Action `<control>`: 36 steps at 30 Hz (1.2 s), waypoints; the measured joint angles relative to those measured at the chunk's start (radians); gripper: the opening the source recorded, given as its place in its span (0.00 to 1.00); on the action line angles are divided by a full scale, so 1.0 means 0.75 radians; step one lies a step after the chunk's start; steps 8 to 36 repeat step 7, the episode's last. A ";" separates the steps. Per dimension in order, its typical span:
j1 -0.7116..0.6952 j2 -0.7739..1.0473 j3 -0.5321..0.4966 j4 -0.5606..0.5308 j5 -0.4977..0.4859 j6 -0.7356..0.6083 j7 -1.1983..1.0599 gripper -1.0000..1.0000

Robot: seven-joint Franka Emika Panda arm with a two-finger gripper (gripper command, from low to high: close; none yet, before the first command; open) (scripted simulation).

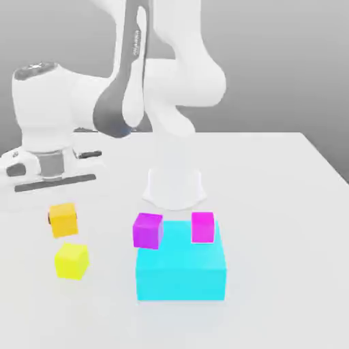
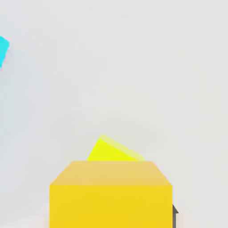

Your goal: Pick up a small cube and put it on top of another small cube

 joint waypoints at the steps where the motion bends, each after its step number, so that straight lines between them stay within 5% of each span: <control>1: 0.009 0.044 0.003 0.000 0.038 0.042 -0.031 0.00; 4: -0.001 0.186 0.046 0.005 0.185 0.172 -0.140 0.00; 5: -0.011 0.215 0.061 0.006 0.216 0.197 -0.162 1.00; 36: -0.011 0.215 0.061 0.006 0.216 0.197 -0.162 1.00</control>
